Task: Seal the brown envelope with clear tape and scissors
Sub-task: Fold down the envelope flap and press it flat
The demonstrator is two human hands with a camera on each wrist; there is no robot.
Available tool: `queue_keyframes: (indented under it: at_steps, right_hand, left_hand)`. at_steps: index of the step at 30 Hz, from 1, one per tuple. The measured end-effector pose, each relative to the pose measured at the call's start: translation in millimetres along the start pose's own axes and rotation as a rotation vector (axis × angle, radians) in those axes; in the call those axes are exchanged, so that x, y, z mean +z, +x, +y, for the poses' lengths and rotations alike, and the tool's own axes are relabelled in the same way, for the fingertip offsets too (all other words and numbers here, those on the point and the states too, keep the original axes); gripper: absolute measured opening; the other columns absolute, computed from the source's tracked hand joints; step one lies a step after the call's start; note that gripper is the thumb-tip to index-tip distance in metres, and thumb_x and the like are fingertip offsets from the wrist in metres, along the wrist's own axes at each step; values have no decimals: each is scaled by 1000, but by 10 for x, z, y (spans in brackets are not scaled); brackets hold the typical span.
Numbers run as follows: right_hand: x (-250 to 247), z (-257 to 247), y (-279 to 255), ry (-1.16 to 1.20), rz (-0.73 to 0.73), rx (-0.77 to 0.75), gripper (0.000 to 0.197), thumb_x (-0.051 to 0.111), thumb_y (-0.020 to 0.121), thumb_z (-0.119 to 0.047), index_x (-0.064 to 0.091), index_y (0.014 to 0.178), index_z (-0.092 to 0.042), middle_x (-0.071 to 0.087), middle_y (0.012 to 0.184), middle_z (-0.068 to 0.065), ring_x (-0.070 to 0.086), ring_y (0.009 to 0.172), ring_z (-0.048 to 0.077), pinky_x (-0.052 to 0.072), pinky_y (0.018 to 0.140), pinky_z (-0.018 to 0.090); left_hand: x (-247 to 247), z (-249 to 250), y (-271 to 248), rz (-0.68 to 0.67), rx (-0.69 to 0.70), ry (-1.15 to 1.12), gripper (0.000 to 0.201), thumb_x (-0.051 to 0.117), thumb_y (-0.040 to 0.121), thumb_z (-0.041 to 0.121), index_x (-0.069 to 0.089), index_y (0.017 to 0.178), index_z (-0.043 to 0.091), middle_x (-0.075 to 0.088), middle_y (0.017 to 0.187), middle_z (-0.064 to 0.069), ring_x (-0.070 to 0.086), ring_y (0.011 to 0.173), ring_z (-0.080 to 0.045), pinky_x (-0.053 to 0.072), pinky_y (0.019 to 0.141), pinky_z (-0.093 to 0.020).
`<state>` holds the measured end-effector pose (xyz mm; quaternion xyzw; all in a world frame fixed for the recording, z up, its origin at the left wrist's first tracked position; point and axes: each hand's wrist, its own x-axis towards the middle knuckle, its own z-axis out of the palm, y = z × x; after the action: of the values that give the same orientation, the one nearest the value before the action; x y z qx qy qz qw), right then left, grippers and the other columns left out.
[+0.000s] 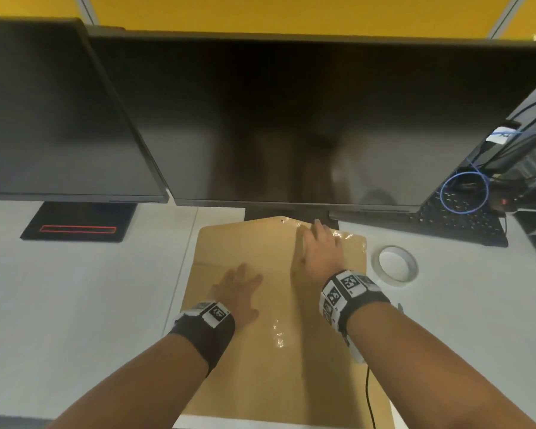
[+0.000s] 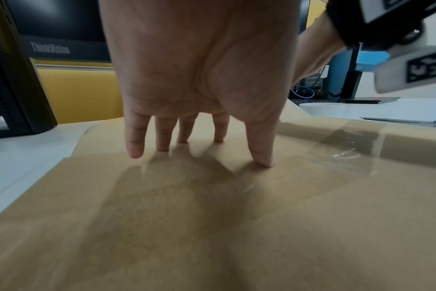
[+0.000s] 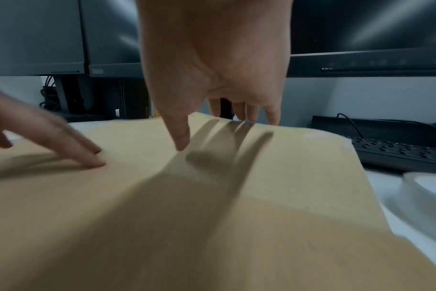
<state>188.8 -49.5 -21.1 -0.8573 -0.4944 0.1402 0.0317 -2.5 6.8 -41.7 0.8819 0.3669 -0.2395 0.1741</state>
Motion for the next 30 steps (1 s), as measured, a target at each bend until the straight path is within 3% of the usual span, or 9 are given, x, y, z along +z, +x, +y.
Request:
queue_keyframes:
  at_steps: [3, 6, 10, 13, 20, 21, 23, 26, 30]
  right_hand:
    - [-50, -36, 185, -43, -64, -4, 84, 58, 83, -29, 6, 149, -25, 6, 159, 10, 6, 147, 29, 7, 119, 52]
    - [-84, -41, 260, -20, -69, -15, 89, 59, 81, -35, 4, 149, -26, 19, 156, 7, 13, 146, 27, 4, 119, 52]
    - [-157, -21, 237, 50, 9, -42, 71, 58, 86, -30, 23, 146, -21, 40, 138, 9, 39, 130, 28, 20, 117, 44]
    - [-223, -6, 141, 93, 56, -110, 49, 55, 89, -27, 40, 135, -20, 47, 130, 7, 47, 119, 29, 34, 105, 40]
    - [-277, 33, -230, 146, 106, -211, 26, 51, 91, -26, 52, 117, -20, 63, 114, 2, 56, 106, 24, 42, 89, 34]
    - [-279, 32, -288, 156, 98, -201, 27, 51, 91, -27, 52, 117, -20, 64, 114, 3, 56, 107, 25, 43, 88, 33]
    - [-233, 35, -374, 144, 81, -209, 27, 50, 91, -28, 56, 117, -22, 66, 114, 1, 58, 108, 24, 45, 87, 32]
    - [-118, 45, -488, 119, 51, -244, 23, 48, 91, -28, 63, 108, -25, 69, 107, -3, 60, 102, 21, 45, 82, 29]
    - [31, 73, -612, 108, -77, -258, 30, 49, 87, -17, 64, 112, -26, 66, 115, -5, 57, 108, 19, 45, 89, 30]
  left_hand:
    - [27, -31, -4, 28, 11, 5, 78, 56, 87, 49, 10, 149, 37, -6, 160, -3, 4, 146, -29, 25, 113, -49]
    - [34, -48, -17, 45, 22, 13, 79, 56, 86, 51, 11, 149, 37, -3, 160, -4, 6, 146, -28, 24, 113, -49]
    - [38, -40, -26, 32, 20, 12, 79, 55, 87, 51, 10, 149, 37, -3, 160, -4, 5, 147, -28, 20, 115, -50]
    - [38, -40, -36, 64, 6, 52, 78, 56, 84, 53, 17, 147, 31, 10, 157, -6, 16, 143, -28, 23, 112, -49]
    - [-220, 64, -193, 575, 211, 129, 52, 70, 69, 45, 46, 107, 20, 52, 105, -2, 58, 91, -24, 49, 79, -37]
    - [-261, 74, -197, 655, 225, 115, 54, 75, 64, 41, 48, 106, 19, 55, 105, -3, 60, 89, -25, 52, 77, -38]
    - [-352, 80, -187, 747, 219, 63, 61, 77, 65, 32, 52, 118, 17, 58, 119, -6, 60, 103, -26, 50, 90, -44]
    - [-445, 56, -204, 548, 208, 60, 44, 54, 90, 24, 47, 134, 24, 51, 136, 2, 49, 122, -23, 35, 108, -42]
    - [-202, -89, -173, 268, 210, 61, 36, 39, 94, 16, 54, 124, 29, 58, 128, 3, 56, 113, -22, 47, 93, -40]
